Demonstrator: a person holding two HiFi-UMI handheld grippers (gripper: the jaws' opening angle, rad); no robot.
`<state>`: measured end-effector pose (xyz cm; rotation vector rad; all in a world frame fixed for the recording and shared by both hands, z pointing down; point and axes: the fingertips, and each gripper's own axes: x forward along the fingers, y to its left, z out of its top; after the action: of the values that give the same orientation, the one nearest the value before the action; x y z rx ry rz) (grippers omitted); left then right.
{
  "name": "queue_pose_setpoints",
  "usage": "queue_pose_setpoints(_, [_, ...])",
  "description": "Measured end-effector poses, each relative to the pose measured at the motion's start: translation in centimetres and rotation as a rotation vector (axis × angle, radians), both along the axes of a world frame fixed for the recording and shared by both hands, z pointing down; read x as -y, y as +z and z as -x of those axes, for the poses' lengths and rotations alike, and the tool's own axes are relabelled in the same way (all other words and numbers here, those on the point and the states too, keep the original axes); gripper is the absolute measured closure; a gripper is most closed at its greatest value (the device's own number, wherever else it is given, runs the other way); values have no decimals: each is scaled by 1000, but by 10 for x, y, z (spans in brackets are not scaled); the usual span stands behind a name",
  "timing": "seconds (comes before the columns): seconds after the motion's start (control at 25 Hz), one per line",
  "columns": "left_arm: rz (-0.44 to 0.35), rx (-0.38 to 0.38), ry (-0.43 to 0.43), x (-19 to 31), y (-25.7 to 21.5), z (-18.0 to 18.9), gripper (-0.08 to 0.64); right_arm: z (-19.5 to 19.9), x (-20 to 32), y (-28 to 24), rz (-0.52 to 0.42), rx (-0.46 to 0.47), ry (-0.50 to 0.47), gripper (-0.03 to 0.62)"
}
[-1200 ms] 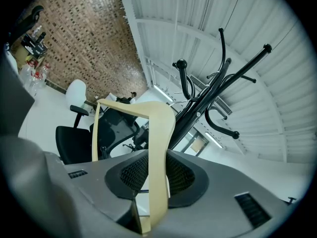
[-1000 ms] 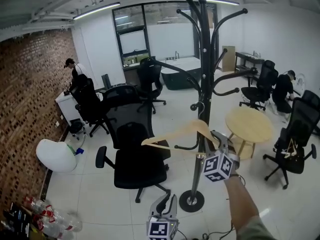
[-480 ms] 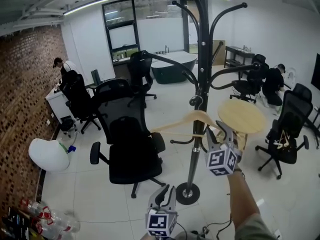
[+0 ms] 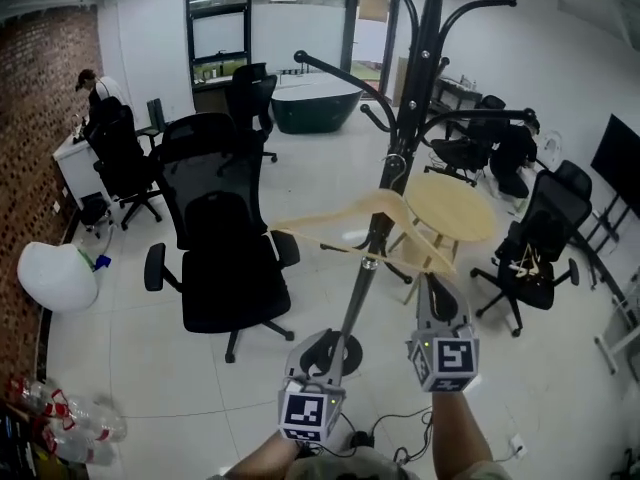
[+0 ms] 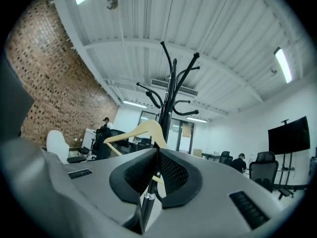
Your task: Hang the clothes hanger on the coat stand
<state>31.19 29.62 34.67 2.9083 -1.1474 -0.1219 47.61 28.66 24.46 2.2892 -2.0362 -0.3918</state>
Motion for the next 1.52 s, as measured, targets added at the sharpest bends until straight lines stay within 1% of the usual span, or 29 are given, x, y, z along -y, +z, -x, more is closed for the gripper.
queue_pose_setpoints(0.12, [-16, -18, 9, -13, -14, -14, 485, -8, -27, 5, 1, 36, 15, 584])
queue_pose_setpoints(0.24, [-43, 6, -6, -37, -23, -31, 502, -22, -61, 15, -9, 75, 10, 584])
queue_pose_setpoints(0.36, [-52, 21, -31, -63, -26, -42, 546, -31, -93, 29, 7, 104, -17, 584])
queue_pose_setpoints(0.52, [-36, 56, -42, -98, -4, -64, 551, -41, -133, 60, 39, 144, -47, 584])
queue_pose_setpoints(0.64, [-3, 75, -41, -114, 21, -74, 551, -33, -153, 92, 72, 180, -67, 584])
queue_pose_setpoints(0.72, [23, 85, -41, -120, 38, -78, 551, -27, -163, 119, 107, 219, -71, 584])
queue_pose_setpoints(0.84, [48, 96, -40, -122, 58, -80, 551, -16, -171, 158, 179, 270, -81, 584])
queue_pose_setpoints(0.96, [43, 89, -49, -118, 61, -82, 551, -19, -169, 173, 214, 292, -77, 584])
queue_pose_setpoints(1.2, [27, 92, -55, -111, 61, -83, 551, -33, -166, 172, 208, 298, -35, 584])
queue_pose_setpoints(1.36, [25, 107, -65, -102, 66, -81, 551, -37, -158, 178, 206, 287, -29, 584])
queue_pose_setpoints(1.52, [42, 110, -56, -106, 67, -91, 551, -53, -164, 174, 213, 299, -9, 584])
